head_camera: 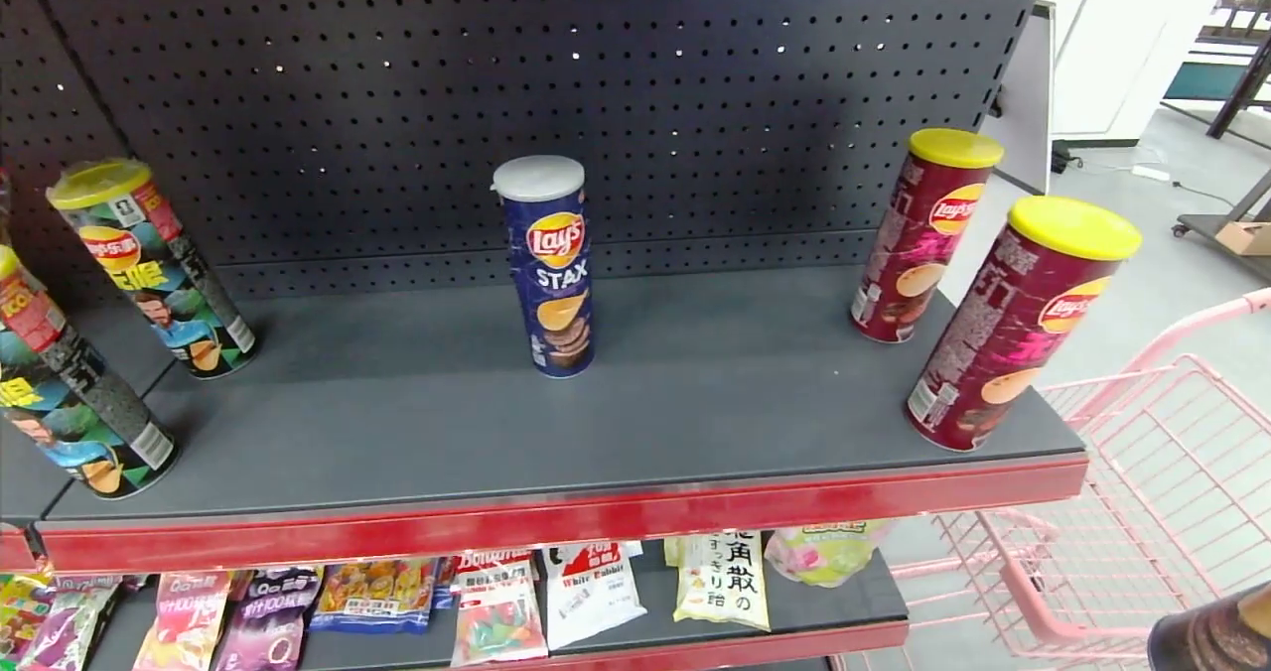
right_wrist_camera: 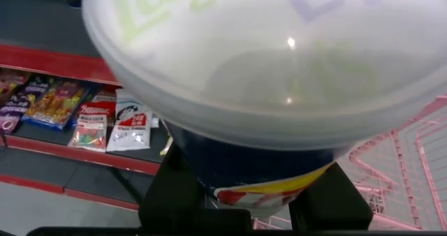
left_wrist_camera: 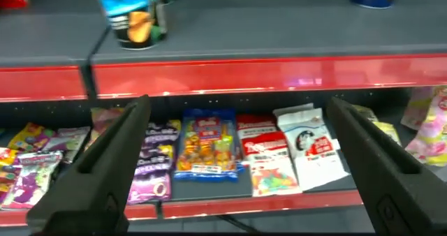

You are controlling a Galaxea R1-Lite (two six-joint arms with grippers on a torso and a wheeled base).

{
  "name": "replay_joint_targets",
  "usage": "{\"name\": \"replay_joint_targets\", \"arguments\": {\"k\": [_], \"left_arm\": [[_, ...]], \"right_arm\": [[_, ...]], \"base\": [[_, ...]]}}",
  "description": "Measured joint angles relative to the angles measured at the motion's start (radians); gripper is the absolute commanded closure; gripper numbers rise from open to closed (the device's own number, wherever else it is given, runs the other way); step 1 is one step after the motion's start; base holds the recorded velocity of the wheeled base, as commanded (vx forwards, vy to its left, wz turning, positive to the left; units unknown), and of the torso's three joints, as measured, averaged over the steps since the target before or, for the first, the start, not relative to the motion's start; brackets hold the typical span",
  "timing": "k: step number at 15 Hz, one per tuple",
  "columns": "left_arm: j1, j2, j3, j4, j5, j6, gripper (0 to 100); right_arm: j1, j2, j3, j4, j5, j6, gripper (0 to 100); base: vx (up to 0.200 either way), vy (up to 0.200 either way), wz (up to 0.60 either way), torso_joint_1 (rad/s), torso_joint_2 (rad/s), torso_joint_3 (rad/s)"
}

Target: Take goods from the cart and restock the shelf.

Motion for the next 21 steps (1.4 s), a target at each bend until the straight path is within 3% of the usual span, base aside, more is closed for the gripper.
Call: {"name": "replay_joint_targets", "arguments": {"k": [5, 11, 21], "left_arm": [[0.000, 0.000, 0.000, 0.000, 0.000, 0.000, 0], [0.000, 0.000, 0.000, 0.000, 0.000, 0.000, 0], [0.000, 0.001, 0.000, 0.000, -0.011, 0.001, 0]], "right_arm": [[0.000, -0.003, 0.004, 0.003, 0.003, 0.000, 100], [0.001, -0.004, 0.016, 0.002, 0.002, 0.000, 100], [0.009, -0.015, 0.015, 0.003, 0.020, 0.000, 100]], "base": [[0.000, 0.000, 0.00, 0.000, 0.00, 0.000], [0.200, 0.000, 0.00, 0.003, 0.00, 0.001], [0.000, 0.000, 0.00, 0.000, 0.00, 0.000]]}}
